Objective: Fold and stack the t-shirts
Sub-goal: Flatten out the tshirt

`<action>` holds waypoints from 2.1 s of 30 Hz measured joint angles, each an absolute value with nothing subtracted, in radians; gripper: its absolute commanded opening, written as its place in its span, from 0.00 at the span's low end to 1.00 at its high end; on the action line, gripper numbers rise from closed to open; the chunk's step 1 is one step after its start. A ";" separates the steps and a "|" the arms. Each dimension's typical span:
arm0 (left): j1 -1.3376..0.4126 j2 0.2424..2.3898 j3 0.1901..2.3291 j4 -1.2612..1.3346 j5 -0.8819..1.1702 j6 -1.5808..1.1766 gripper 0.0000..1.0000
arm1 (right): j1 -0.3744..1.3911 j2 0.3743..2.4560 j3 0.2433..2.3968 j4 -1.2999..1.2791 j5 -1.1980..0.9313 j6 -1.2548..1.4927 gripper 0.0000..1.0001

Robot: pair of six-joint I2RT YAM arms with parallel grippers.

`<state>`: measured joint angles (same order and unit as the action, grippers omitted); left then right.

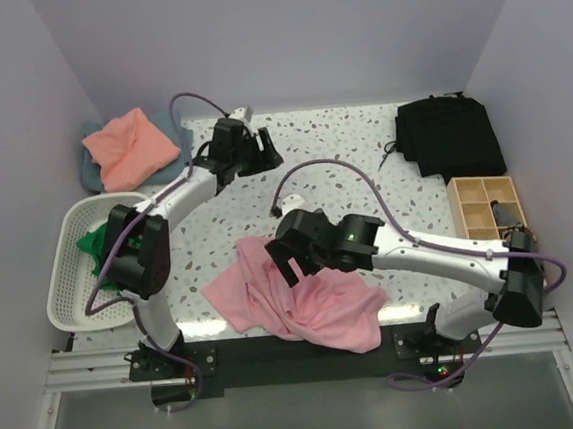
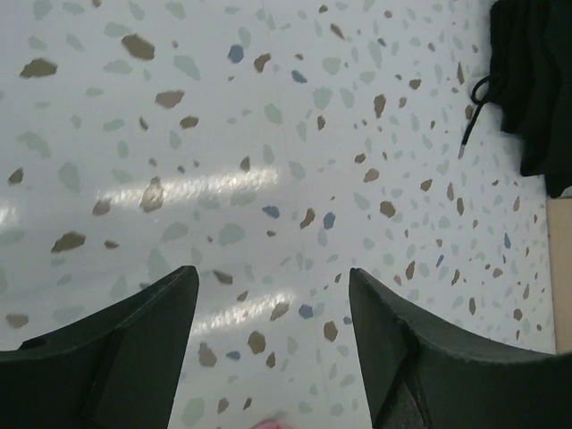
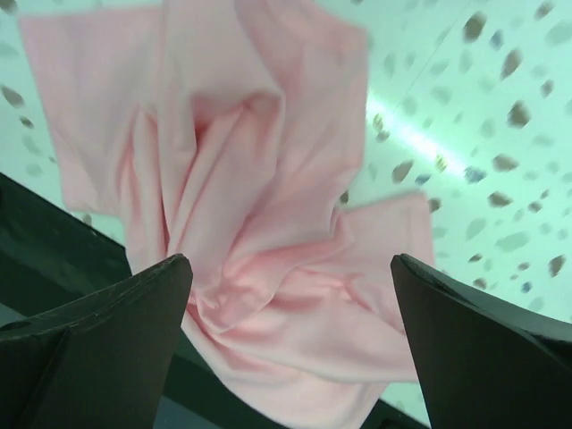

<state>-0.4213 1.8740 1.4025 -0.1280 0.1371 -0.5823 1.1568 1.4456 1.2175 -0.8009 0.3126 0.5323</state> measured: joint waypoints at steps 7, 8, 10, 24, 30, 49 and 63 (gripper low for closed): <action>-0.413 1.490 1.026 -0.213 -0.047 -0.615 0.81 | 1.103 1.419 1.283 -0.715 0.353 0.364 0.99; -0.404 1.418 0.971 -0.224 -0.073 -0.630 0.82 | 1.095 1.453 1.290 -0.701 0.345 0.343 0.99; -0.378 1.282 0.871 -0.244 -0.125 -0.661 0.83 | 1.081 1.536 1.304 -0.661 0.321 0.302 0.99; -0.299 0.880 0.619 -0.413 -0.219 -0.797 0.83 | 1.021 1.948 1.574 -0.573 0.074 0.145 0.99; -0.295 0.830 0.606 -0.450 -0.218 -0.812 0.83 | 1.020 2.077 1.676 -0.589 0.007 0.129 0.95; -0.295 0.879 0.614 -0.435 -0.138 -0.794 0.81 | 0.741 1.919 1.776 -0.651 0.303 0.150 0.00; -0.295 1.044 0.608 -0.242 0.025 -0.767 0.79 | 0.525 1.728 1.871 -0.776 0.386 0.188 0.00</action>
